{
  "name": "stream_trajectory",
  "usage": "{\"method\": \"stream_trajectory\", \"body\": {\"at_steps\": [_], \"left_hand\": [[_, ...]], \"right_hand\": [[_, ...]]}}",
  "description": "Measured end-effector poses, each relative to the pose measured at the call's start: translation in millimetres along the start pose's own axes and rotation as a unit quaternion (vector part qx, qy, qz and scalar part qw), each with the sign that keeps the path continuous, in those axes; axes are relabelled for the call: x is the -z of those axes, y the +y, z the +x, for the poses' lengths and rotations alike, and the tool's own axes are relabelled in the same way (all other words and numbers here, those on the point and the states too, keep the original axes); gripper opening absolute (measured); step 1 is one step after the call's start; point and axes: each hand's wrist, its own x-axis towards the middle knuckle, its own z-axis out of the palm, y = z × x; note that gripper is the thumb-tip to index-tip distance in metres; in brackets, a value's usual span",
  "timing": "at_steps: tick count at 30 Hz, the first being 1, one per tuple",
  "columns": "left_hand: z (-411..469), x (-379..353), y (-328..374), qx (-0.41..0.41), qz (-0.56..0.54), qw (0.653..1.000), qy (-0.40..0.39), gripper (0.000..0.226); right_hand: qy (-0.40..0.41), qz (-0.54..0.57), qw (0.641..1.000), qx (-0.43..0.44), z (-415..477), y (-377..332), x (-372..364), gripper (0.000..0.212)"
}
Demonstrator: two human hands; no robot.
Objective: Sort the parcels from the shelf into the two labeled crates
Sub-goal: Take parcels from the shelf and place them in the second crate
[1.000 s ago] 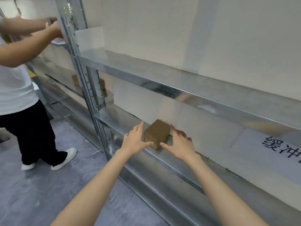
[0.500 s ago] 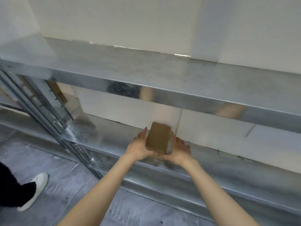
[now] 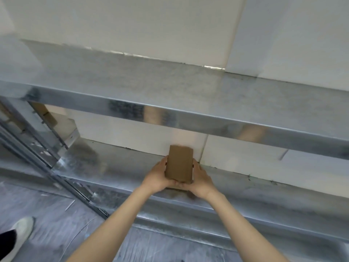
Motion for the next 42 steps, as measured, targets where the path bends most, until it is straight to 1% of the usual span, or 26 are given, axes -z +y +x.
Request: {"method": "stream_trajectory", "body": {"at_steps": [3, 5, 10, 12, 15, 17, 19, 20, 22, 25, 27, 28, 31, 33, 37, 40, 42], "left_hand": [[-4, 1, 15, -0.012, -0.011, 1.0, -0.01, 0.087], [-7, -3, 27, -0.018, -0.01, 1.0, -0.015, 0.088], [-13, -22, 69, -0.038, 0.004, 0.998, -0.041, 0.107], [-16, -35, 91, -0.038, -0.022, 0.997, -0.064, 0.11], [-21, -62, 131, -0.023, -0.082, 0.993, -0.086, 0.106], [-26, -86, 163, -0.012, -0.12, 0.988, -0.091, 0.11], [-32, -116, 196, -0.029, -0.144, 0.983, -0.107, 0.114], [-36, -133, 213, -0.045, -0.148, 0.981, -0.116, 0.112], [-48, -169, 248, -0.077, -0.145, 0.978, -0.129, 0.097], [-75, -228, 301, -0.128, -0.15, 0.967, -0.162, 0.061], [-96, -268, 337, -0.161, -0.16, 0.957, -0.179, 0.041], [-107, -289, 356, -0.18, -0.163, 0.952, -0.186, 0.038], [-145, -353, 412, -0.234, -0.168, 0.936, -0.202, 0.046], [-170, -394, 447, -0.261, -0.178, 0.923, -0.218, 0.044], [-214, -471, 504, -0.29, -0.197, 0.893, -0.283, 0.043], [-244, -518, 539, -0.317, -0.199, 0.866, -0.332, 0.034], [-260, -549, 561, -0.341, -0.206, 0.842, -0.363, 0.035]], "right_hand": [[0.022, 0.027, 0.999, 0.022, -9, 1, 9, 0.107], [0.041, 0.041, 0.998, 0.034, -18, 5, 19, 0.106], [0.107, 0.068, 0.991, 0.04, -48, 24, 50, 0.096], [0.131, 0.08, 0.987, 0.035, -66, 36, 68, 0.101], [0.145, 0.112, 0.983, 0.021, -100, 59, 101, 0.12], [0.176, 0.132, 0.976, 0.013, -126, 78, 123, 0.123], [0.214, 0.146, 0.966, -0.004, -156, 98, 147, 0.126], [0.231, 0.151, 0.961, -0.013, -172, 109, 160, 0.129], [0.261, 0.159, 0.952, -0.029, -208, 131, 184, 0.134], [0.312, 0.16, 0.935, -0.053, -267, 166, 222, 0.134], [0.349, 0.165, 0.921, -0.058, -310, 191, 247, 0.13], [0.368, 0.165, 0.913, -0.056, -332, 205, 259, 0.126], [0.421, 0.154, 0.892, -0.063, -400, 246, 292, 0.118], [0.456, 0.155, 0.874, -0.07, -445, 272, 311, 0.113], [0.529, 0.145, 0.833, -0.07, -527, 323, 341, 0.091], [0.577, 0.128, 0.801, -0.095, -579, 358, 360, 0.087], [0.609, 0.119, 0.775, -0.121, -610, 379, 372, 0.088]]}}
